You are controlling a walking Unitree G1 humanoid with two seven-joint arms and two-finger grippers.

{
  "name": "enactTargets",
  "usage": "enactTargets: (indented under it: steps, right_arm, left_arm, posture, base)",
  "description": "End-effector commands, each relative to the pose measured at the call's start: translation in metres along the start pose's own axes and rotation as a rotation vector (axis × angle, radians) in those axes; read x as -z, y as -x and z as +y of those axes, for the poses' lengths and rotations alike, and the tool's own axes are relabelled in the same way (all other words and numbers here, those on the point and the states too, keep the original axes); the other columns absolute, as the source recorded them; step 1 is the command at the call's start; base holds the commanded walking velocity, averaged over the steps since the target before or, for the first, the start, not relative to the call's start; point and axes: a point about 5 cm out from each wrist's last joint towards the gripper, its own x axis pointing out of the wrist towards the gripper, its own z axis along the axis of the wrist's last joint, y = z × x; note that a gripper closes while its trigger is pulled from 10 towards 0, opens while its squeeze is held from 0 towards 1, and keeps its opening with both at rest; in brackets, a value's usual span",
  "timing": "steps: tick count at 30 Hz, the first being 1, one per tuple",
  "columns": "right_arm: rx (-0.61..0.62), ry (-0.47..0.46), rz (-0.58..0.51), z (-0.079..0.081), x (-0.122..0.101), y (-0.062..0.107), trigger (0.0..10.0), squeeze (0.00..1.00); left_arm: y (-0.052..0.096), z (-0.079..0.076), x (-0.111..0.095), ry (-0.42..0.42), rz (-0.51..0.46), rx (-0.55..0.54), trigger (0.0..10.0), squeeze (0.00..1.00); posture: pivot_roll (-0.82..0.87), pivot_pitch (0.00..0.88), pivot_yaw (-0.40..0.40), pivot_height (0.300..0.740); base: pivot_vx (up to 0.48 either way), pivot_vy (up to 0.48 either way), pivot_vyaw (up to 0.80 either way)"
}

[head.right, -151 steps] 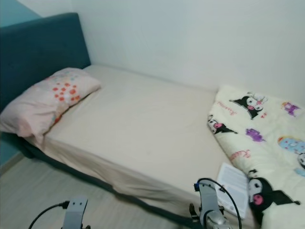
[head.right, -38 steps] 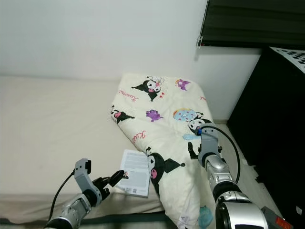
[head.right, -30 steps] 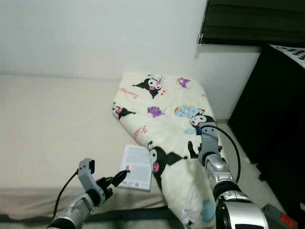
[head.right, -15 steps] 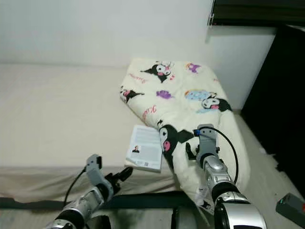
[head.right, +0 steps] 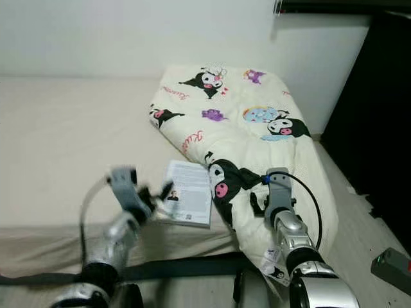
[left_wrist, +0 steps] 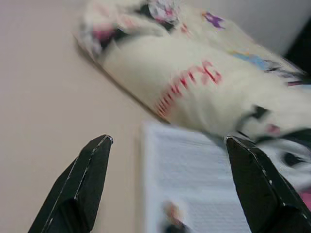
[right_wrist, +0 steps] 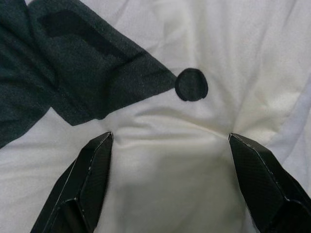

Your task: Clean up the room

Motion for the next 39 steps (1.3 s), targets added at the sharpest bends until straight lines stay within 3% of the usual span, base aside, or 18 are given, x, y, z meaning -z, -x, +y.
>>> enactTargets:
  steps: [1, 6, 7, 10, 13, 16, 22, 26, 30, 33, 34, 35, 39]
  right_arm:
    - [-0.004, 0.002, 0.018, 0.002, 0.007, 0.002, 10.0, 0.0]
    - [-0.008, 0.001, 0.023, 0.004, 0.01, 0.002, 10.0, 0.0]
    - [-0.014, -0.01, 0.021, 0.007, 0.012, 0.003, 10.0, 0.0]
    - [-0.017, -0.019, 0.015, 0.009, 0.014, 0.004, 10.0, 0.0]
    - [-0.018, -0.021, 0.004, 0.009, 0.014, 0.005, 10.0, 0.0]
    - [-0.021, -0.029, -0.055, 0.007, 0.008, 0.009, 10.0, 0.0]
    - [-0.042, -0.052, -0.132, 0.004, -0.003, 0.013, 10.0, 0.0]
    - [-0.049, -0.041, -0.157, 0.004, -0.009, 0.016, 10.0, 0.0]
    - [-0.051, -0.038, -0.165, 0.004, -0.012, 0.017, 10.0, 0.0]
    - [-0.058, -0.029, -0.157, 0.005, -0.01, 0.023, 10.0, 0.0]
    - [-0.058, -0.029, -0.157, 0.005, -0.01, 0.023, 10.0, 0.0]
    - [-0.062, -0.019, -0.151, 0.005, -0.008, 0.025, 10.0, 0.0]
    - [-0.059, -0.021, -0.156, 0.004, -0.009, 0.028, 10.0, 0.0]
  left_arm:
    - [0.002, 0.004, -0.004, -0.121, -0.014, -0.007, 10.0, 0.0]
    - [0.003, 0.005, -0.008, -0.171, -0.017, 0.017, 10.0, 0.0]
    - [0.007, -0.003, 0.002, -0.232, 0.017, 0.069, 10.0, 0.0]
    - [0.012, -0.004, 0.01, -0.238, 0.043, 0.053, 10.0, 0.0]
    - [0.017, 0.0, 0.018, -0.204, 0.085, 0.003, 10.0, 0.0]
    - [0.025, 0.006, 0.026, -0.206, 0.135, -0.029, 10.0, 0.0]
    - [0.02, 0.028, 0.017, -0.244, 0.137, -0.132, 10.0, 0.0]
    - [0.013, 0.028, 0.012, -0.147, 0.142, -0.104, 10.0, 0.0]
    - [0.01, 0.025, 0.011, -0.101, 0.144, -0.073, 10.0, 0.0]
    - [0.007, 0.019, 0.025, 0.13, 0.242, -0.013, 10.0, 0.0]
    - [0.007, 0.019, 0.025, 0.13, 0.242, -0.013, 10.0, 0.0]
    - [0.007, 0.018, 0.029, 0.194, 0.266, -0.004, 10.0, 0.0]
    - [0.006, 0.014, 0.032, 0.238, 0.294, 0.032, 10.0, 0.0]
  posture:
    - [-0.05, 0.053, -0.051, 0.49]
    - [-0.05, 0.064, -0.047, 0.475]
    - [-0.05, 0.093, -0.036, 0.465]
    - [-0.06, 0.115, -0.027, 0.455]
    - [-0.06, 0.14, -0.018, 0.445]
    - [-0.07, 0.223, -0.001, 0.43]
    - [-0.08, 0.269, 0.011, 0.425]
    - [-0.09, 0.322, 0.014, 0.425]
    - [-0.09, 0.33, 0.013, 0.425]
    - [-0.11, 0.337, -0.004, 0.425]
    - [-0.11, 0.337, -0.004, 0.425]
    - [-0.12, 0.332, -0.003, 0.425]
    - [-0.12, 0.329, -0.002, 0.425]
  base:
    - [0.0, 0.0, 0.0]
    - [0.0, 0.0, 0.0]
    - [0.0, 0.0, 0.0]
    - [0.0, 0.0, 0.0]
    - [0.0, 0.0, 0.0]
    - [0.0, 0.0, 0.0]
    - [0.0, 0.0, 0.0]
    - [0.0, 0.0, 0.0]
    - [0.0, 0.0, 0.0]
    - [0.0, 0.0, 0.0]
    - [0.0, 0.0, 0.0]
    - [0.0, 0.0, 0.0]
    - [0.0, 0.0, 0.0]
